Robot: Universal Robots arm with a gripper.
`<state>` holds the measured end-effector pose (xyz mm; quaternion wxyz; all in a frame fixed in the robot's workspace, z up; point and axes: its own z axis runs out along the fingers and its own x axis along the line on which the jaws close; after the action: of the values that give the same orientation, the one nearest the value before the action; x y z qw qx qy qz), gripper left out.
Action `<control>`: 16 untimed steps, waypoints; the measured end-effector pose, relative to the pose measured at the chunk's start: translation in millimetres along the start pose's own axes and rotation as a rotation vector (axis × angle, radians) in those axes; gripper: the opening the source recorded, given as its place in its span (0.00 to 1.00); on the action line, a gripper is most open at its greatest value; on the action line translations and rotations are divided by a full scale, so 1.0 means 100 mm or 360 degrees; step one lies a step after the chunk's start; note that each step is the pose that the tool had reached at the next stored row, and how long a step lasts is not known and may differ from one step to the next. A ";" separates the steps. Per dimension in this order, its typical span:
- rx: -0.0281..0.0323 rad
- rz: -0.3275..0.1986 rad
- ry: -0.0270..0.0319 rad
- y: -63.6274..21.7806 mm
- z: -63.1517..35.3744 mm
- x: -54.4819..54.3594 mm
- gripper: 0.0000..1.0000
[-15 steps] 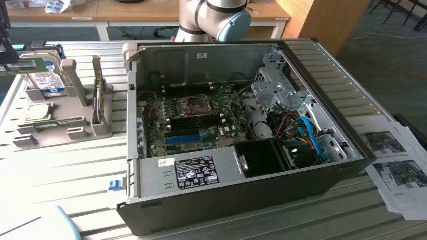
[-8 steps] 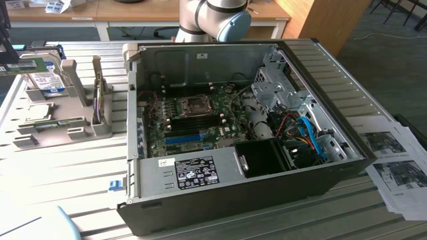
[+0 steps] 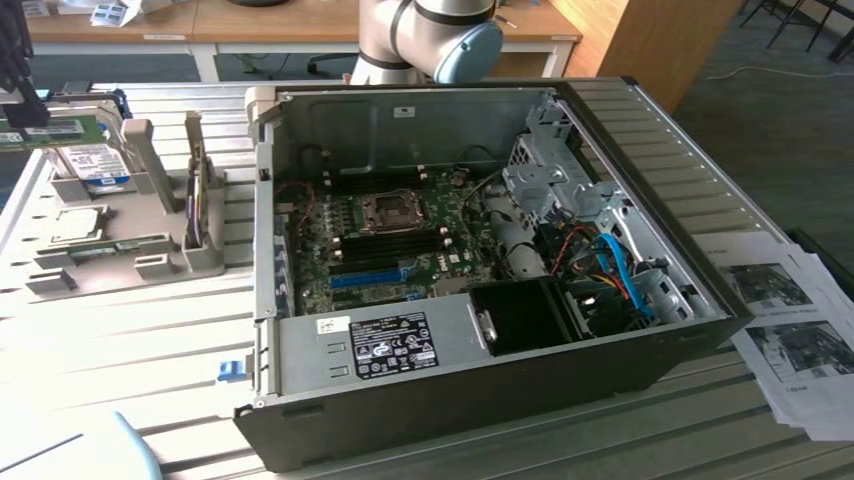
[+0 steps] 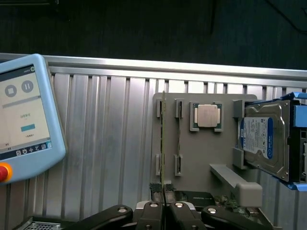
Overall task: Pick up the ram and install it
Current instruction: 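Pick up the ram and move it above insertion slot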
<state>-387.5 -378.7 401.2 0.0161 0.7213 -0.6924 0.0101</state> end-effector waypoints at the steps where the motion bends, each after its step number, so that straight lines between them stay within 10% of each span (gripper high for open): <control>1: -0.00001 0.0000 0.00000 -0.015 0.000 0.00 0.11; 16: -0.00015 0.0000 -0.00001 -0.197 -0.001 0.01 0.11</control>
<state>-367.8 -378.7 401.2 0.0164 0.7212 -0.6924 0.0098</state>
